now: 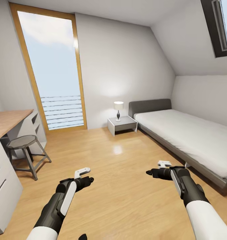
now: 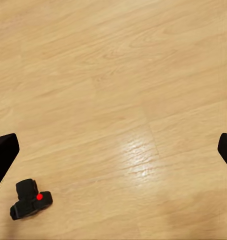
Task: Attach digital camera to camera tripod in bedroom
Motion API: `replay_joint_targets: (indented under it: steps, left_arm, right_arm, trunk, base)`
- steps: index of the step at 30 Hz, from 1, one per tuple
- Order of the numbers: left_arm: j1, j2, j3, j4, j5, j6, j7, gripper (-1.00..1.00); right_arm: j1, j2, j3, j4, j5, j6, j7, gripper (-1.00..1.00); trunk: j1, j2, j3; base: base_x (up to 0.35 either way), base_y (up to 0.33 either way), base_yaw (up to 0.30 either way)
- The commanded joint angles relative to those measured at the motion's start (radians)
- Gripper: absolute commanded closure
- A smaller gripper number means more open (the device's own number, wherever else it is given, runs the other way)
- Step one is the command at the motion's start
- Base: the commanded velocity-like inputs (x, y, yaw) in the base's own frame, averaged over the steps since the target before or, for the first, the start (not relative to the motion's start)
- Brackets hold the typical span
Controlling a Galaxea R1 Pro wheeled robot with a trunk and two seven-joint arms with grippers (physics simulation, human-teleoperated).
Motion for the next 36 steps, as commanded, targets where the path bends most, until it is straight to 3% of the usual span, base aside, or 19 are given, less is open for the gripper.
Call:
replay_joint_targets:
  steps: [1, 4, 5, 6, 7, 8, 9, 12, 13, 15, 19, 21, 36]
  left_arm:
    - [-0.001, 0.001, 0.002, -0.002, 0.016, 0.004, 0.005, -1.0]
    - [-0.001, 0.003, 0.002, -0.002, 0.029, 0.005, 0.003, -1.0]
    - [-0.001, 0.004, 0.003, -0.002, 0.041, 0.005, 0.002, -1.0]
    - [-0.001, 0.005, 0.003, -0.002, 0.049, 0.005, 0.002, -1.0]
    - [-0.001, 0.01, 0.003, -0.002, 0.066, 0.005, 0.001, -1.0]
    - [-0.001, 0.013, 0.004, -0.002, 0.075, 0.005, 0.001, -1.0]
    - [-0.001, 0.021, 0.003, -0.002, 0.097, 0.005, 0.001, -1.0]
    - [-0.001, 0.034, 0.003, -0.002, 0.134, 0.005, -0.001, -1.0]
    - [-0.001, 0.043, 0.003, -0.001, 0.161, 0.005, -0.001, -1.0]
    - [-0.001, 0.057, 0.003, -0.001, 0.201, 0.005, -0.002, -1.0]
    - [-0.001, 0.082, 0.002, -0.001, 0.26, 0.005, -0.001, -1.0]
    - [-0.001, 0.088, 0.001, -0.001, 0.273, 0.005, -0.001, -1.0]
    - [-0.001, 0.096, -0.001, -0.002, 0.283, 0.006, 0.001, -1.0]
  right_arm:
    - [-0.001, -0.003, -0.002, -0.002, 0.01, 0.01, 0.052, -1.0]
    - [-0.001, -0.007, -0.002, -0.004, 0.01, 0.031, 0.166, -1.0]
    - [-0.001, -0.009, -0.003, -0.005, 0.013, 0.046, 0.271, -1.0]
    - [-0.001, -0.011, -0.003, -0.004, 0.015, 0.051, 0.328, -1.0]
    - [-0.001, -0.016, -0.003, -0.004, 0.021, 0.058, 0.448, -1.0]
    - [-0.001, -0.021, -0.003, -0.003, 0.023, 0.06, 0.507, -1.0]
    - [-0.001, -0.036, -0.003, -0.002, 0.028, 0.063, 0.616, -1.0]
    - [-0.001, -0.065, -0.003, -0.001, 0.03, 0.065, 0.747, -1.0]
    - [-0.001, -0.085, -0.003, -0.001, 0.029, 0.065, 0.806, -1.0]
    - [-0.001, -0.11, -0.003, -0.002, 0.024, 0.066, 0.858, -1.0]
    - [-0.001, -0.136, -0.007, -0.005, 0.019, 0.067, 0.899, -1.0]
    - [-0.001, -0.141, -0.009, -0.006, 0.018, 0.067, 0.907, -1.0]
    - [-0.001, -0.146, -0.011, -0.008, 0.02, 0.067, 0.913, -1.0]
  trunk:
    - [0.004, -0.008, -0.004]
    - [0.015, -0.029, -0.014]
    - [0.019, -0.036, -0.017]
    - [0.023, -0.043, -0.02]
    - [0.027, -0.05, -0.023]
    - [0.031, -0.057, -0.026]
    - [0.035, -0.064, -0.029]
    - [0.046, -0.085, -0.039]
    - [0.05, -0.092, -0.042]
    - [0.058, -0.106, -0.048]
    - [0.073, -0.134, -0.061]
    - [0.081, -0.148, -0.067]
    - [0.138, -0.253, -0.114]
  base:
    - [0.0, 0.0, 0.0]
    - [0.0, 0.0, 0.0]
    - [0.0, 0.0, 0.0]
    - [0.0, 0.0, 0.0]
    - [0.0, 0.0, 0.0]
    - [0.0, 0.0, 0.0]
    - [0.0, 0.0, 0.0]
    - [0.0, 0.0, 0.0]
    - [0.0, 0.0, 0.0]
    - [0.0, 0.0, 0.0]
    - [0.0, 0.0, 0.0]
    - [0.0, 0.0, 0.0]
    - [0.0, 0.0, 0.0]
